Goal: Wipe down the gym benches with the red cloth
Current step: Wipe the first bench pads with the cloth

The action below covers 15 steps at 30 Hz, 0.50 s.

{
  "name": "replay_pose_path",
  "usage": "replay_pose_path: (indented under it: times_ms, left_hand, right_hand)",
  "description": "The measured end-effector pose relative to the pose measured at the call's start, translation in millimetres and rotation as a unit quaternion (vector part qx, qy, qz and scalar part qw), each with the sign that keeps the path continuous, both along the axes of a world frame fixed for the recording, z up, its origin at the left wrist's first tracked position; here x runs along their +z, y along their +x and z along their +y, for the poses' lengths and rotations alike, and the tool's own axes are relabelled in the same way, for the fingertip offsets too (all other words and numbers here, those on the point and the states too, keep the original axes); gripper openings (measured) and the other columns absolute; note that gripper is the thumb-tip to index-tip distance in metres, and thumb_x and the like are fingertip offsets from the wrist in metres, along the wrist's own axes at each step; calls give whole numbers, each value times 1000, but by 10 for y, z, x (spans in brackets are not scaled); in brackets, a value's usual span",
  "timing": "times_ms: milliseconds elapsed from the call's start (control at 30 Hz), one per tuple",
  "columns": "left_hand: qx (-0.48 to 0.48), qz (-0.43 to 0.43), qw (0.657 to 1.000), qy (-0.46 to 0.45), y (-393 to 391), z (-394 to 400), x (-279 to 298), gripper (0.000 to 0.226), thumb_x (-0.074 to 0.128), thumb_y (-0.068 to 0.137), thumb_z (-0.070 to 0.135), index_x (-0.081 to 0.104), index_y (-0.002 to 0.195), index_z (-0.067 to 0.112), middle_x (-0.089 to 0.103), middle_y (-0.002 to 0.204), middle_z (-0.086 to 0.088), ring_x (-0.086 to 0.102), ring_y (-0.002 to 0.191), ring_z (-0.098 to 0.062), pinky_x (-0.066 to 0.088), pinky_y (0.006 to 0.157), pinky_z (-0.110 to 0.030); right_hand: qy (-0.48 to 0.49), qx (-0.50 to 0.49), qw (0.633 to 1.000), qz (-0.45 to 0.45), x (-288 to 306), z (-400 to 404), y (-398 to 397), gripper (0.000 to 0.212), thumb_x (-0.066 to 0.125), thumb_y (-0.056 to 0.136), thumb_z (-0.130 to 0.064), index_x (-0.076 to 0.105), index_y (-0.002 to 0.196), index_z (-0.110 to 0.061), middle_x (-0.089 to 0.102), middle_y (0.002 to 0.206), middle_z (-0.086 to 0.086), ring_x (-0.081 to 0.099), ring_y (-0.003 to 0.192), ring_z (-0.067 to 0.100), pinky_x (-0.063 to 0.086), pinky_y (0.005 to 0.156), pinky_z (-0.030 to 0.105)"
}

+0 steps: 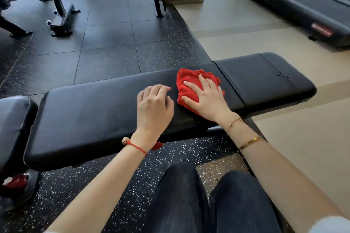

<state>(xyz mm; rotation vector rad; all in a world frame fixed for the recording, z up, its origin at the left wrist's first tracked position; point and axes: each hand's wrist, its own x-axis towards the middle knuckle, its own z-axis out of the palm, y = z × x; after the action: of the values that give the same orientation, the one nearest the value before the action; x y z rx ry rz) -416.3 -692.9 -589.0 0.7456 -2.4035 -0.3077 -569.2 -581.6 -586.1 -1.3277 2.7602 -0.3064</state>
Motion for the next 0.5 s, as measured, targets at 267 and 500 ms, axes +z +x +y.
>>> replay_pose_path:
  times_ms: [267, 500]
  left_hand:
    - [-29, 10, 999, 18, -258, 174, -50, 28, 55, 88, 16, 68, 113, 16, 68, 117, -1, 59, 112, -25, 38, 105, -40]
    - [-11, 24, 999, 42, -484, 409, -91, 31, 53, 89, 16, 66, 118, 15, 65, 124, -3, 56, 119, -25, 36, 109, -41]
  right_hand:
    - [-63, 12, 996, 67, 197, -23, 69, 32, 39, 102, -35, 54, 122, -16, 59, 127, 6, 48, 116, 32, 39, 94, 45]
    - [-103, 66, 992, 9, 280, 376, -268, 32, 52, 98, -40, 62, 115, -15, 62, 121, 5, 51, 117, 28, 37, 102, 43]
